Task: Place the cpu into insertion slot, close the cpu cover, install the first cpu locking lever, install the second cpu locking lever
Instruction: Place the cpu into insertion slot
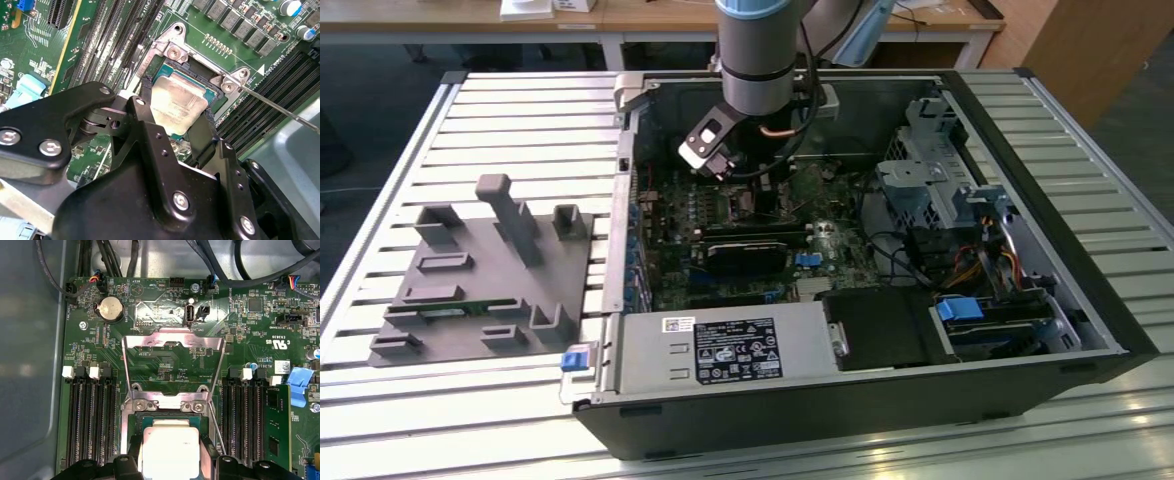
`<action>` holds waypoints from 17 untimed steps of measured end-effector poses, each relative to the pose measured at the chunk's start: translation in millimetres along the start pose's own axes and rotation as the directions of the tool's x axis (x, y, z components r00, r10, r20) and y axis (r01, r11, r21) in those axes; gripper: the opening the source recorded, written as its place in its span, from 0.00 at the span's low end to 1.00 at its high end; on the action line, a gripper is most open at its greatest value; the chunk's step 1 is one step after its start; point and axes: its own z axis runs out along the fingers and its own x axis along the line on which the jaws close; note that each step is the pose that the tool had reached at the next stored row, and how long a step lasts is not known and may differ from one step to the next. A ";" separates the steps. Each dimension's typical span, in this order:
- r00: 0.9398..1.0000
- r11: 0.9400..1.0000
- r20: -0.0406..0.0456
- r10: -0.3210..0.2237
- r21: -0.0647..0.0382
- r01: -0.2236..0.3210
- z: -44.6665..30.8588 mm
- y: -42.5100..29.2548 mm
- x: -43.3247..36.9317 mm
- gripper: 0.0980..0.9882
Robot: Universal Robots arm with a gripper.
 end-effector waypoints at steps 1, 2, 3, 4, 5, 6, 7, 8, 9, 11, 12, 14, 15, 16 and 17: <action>1.000 1.000 0.000 0.000 0.000 0.000 0.0 0.0 0.0 0.49; 1.000 1.000 0.000 0.000 0.000 0.000 0.1 0.0 0.0 0.49; 1.000 1.000 0.000 0.000 0.000 0.000 0.1 0.0 0.0 0.51; 1.000 1.000 0.000 0.000 0.000 0.000 0.1 0.0 0.0 0.51; 1.000 1.000 0.000 0.000 0.000 0.000 0.1 0.0 0.0 0.51; 1.000 1.000 0.000 0.000 0.000 0.000 0.2 0.1 0.0 0.58; 1.000 1.000 0.000 0.000 0.000 0.000 0.3 0.2 0.0 0.58; 1.000 1.000 0.000 0.000 0.000 0.000 0.3 0.2 0.0 0.58; 1.000 1.000 0.000 0.000 0.000 0.000 0.3 0.2 0.0 0.58; 1.000 1.000 0.000 0.000 0.000 0.000 0.4 0.2 0.0 0.58; 1.000 1.000 0.000 0.000 0.000 0.000 0.4 0.2 0.0 0.58; 1.000 1.000 0.000 0.000 0.000 0.000 0.6 0.3 0.1 0.58; 1.000 1.000 0.000 0.000 0.000 0.000 0.6 0.3 0.3 0.58; 1.000 1.000 0.000 0.000 0.000 0.000 0.6 0.3 0.5 0.58; 1.000 1.000 0.000 0.000 0.000 0.000 0.6 0.4 0.7 0.58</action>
